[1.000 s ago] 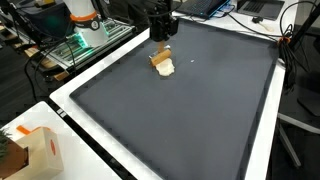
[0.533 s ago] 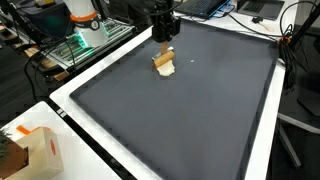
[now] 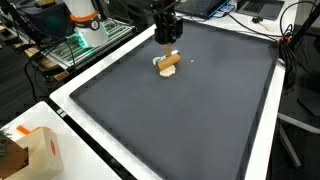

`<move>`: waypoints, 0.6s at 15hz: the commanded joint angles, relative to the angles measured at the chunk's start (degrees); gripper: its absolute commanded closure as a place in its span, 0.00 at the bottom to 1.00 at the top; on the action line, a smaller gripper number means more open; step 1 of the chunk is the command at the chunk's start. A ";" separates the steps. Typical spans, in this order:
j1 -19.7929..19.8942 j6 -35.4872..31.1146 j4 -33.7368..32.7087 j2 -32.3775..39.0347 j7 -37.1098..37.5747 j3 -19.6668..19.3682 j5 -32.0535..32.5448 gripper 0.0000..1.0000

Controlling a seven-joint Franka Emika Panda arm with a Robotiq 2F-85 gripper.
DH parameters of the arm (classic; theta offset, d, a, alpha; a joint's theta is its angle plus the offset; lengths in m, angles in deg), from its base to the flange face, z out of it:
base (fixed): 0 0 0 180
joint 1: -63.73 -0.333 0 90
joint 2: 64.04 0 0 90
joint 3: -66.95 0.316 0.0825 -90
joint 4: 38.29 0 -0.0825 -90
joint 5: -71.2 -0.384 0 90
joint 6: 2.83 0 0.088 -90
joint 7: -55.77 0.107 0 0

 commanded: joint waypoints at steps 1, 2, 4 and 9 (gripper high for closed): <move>0.93 -5.62 1.06 2.61 5.00 0.40 3.20 0.76; 1.07 -6.51 0.99 2.95 6.85 0.39 4.43 0.76; 1.18 -7.30 0.74 3.36 9.73 0.35 6.31 0.76; 0.74 -1.83 -0.15 3.28 5.39 0.72 1.98 0.76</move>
